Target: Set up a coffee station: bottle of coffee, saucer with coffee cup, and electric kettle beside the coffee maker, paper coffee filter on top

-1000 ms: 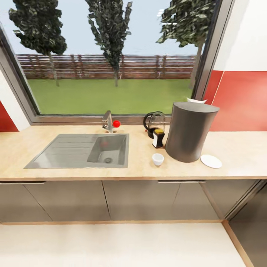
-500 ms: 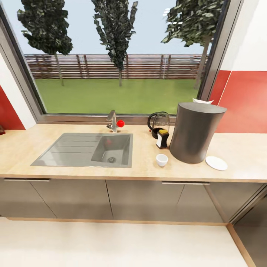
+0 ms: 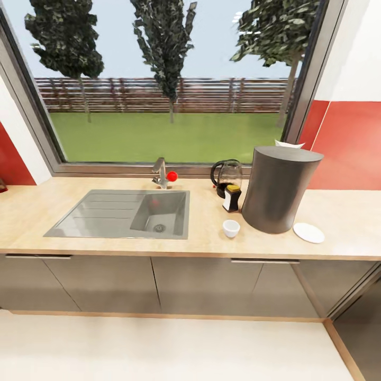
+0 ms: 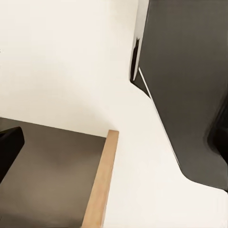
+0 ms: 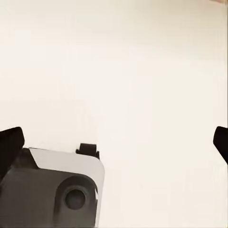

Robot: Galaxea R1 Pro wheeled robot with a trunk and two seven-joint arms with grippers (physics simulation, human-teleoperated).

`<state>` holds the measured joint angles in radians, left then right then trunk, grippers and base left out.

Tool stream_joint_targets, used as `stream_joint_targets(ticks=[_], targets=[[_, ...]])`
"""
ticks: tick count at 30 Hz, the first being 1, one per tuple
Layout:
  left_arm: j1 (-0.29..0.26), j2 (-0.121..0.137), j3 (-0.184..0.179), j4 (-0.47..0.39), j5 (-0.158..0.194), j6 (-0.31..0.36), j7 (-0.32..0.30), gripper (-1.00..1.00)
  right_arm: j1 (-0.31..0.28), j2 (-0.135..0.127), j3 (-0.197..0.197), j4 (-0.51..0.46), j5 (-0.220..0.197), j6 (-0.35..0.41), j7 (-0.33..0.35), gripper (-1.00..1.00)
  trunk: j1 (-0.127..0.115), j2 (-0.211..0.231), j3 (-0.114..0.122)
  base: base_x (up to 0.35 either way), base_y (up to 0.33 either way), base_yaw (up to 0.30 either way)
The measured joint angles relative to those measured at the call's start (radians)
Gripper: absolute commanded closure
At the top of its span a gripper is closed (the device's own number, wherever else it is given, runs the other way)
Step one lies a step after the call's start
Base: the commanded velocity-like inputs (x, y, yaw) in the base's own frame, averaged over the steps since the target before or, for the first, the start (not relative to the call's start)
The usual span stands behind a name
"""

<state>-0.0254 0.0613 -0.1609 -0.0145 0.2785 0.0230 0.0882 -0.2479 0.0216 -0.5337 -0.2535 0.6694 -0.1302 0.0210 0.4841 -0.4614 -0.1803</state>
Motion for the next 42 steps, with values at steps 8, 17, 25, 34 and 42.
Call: stream_joint_targets(ticks=[8, 17, 25, 34, 42], targets=[[0.001, 0.010, 0.000, 0.002, -0.003, -0.001, 0.001, -1.00, -0.003, 0.081, -0.001, -0.155, -0.004, -0.130, -0.001, -1.00, 0.000, 0.000, 0.000, 0.000, 0.000, 0.000], [0.001, 0.009, -0.001, 0.002, -0.004, -0.001, 0.001, -1.00, -0.140, 0.110, 0.000, -0.262, -0.161, -0.155, -0.001, -1.00, 0.000, 0.000, 0.000, 0.000, 0.000, 0.000], [0.018, 0.027, -0.002, 0.001, -0.007, -0.001, 0.000, -1.00, -0.372, 0.113, 0.053, -0.289, -0.273, -0.150, -0.001, -1.00, 0.000, 0.000, 0.000, 0.000, 0.000, 0.000], [0.019, 0.036, -0.007, -0.004, -0.011, -0.001, 0.000, -1.00, -0.628, 0.124, 0.102, -0.382, -0.274, 0.206, -0.004, -1.00, 0.000, 0.000, 0.000, 0.000, 0.000, 0.000], [0.020, 0.035, -0.010, -0.004, -0.011, 0.011, -0.001, -1.00, -0.660, 0.132, 0.186, -0.519, -0.273, 0.474, -0.004, -1.00, 0.000, 0.000, 0.000, 0.053, 0.000, 0.000]])
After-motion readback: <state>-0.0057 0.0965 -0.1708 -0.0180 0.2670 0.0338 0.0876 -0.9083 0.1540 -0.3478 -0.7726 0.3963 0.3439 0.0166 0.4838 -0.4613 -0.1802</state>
